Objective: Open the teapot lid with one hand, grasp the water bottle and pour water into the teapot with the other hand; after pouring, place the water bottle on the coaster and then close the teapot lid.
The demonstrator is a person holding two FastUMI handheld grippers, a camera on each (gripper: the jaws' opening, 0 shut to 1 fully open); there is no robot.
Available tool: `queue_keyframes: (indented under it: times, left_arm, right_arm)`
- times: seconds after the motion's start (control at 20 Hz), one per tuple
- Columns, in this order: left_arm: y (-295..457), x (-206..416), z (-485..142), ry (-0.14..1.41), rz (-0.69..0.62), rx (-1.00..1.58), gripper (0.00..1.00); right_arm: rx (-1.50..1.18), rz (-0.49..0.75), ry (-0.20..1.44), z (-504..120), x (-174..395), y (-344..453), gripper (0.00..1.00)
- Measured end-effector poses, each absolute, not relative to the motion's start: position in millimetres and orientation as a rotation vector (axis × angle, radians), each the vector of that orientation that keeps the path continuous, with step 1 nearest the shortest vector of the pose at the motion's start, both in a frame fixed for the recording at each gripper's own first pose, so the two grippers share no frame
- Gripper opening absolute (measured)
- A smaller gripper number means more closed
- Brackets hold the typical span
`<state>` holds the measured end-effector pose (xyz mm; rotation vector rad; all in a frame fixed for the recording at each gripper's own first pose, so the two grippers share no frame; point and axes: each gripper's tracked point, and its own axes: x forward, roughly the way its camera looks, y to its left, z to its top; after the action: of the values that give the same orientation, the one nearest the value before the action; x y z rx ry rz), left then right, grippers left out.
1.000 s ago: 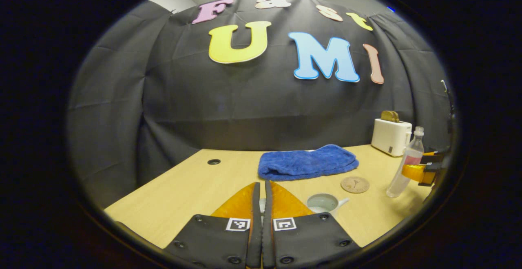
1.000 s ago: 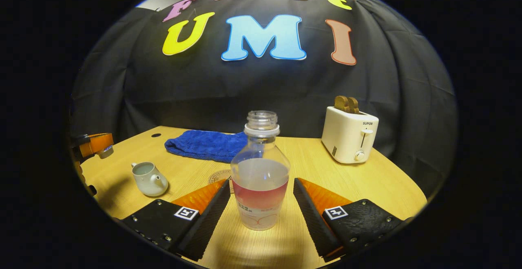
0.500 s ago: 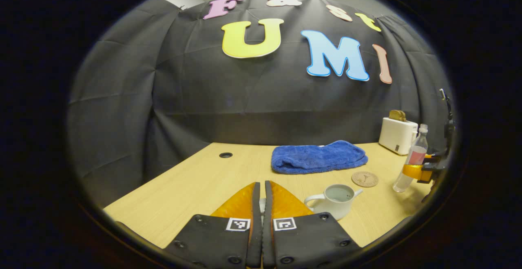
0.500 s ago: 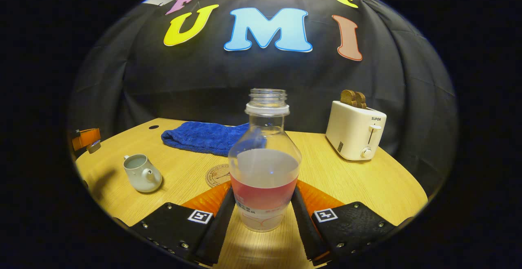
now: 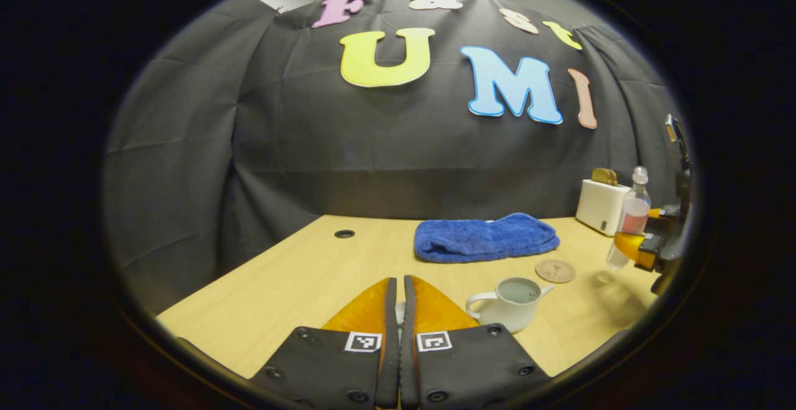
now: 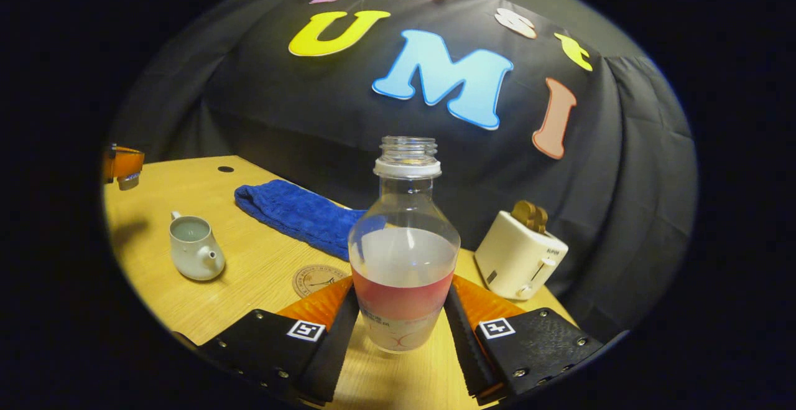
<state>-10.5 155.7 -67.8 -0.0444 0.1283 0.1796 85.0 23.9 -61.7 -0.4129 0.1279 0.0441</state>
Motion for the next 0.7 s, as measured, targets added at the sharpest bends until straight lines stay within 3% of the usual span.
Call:
queue_keyframes:
  times: [0.3,0.7]
  left_arm:
    - [162,-14,-71,0.131,0.190,-0.056,0.07]
    - [167,-18,-73,0.135,0.222,-0.070,0.07]
  right_arm:
    - [-0.673,0.046,0.024,-31,101,56,0.75]
    - [-0.999,0.069,-0.029,-44,116,93,0.75]
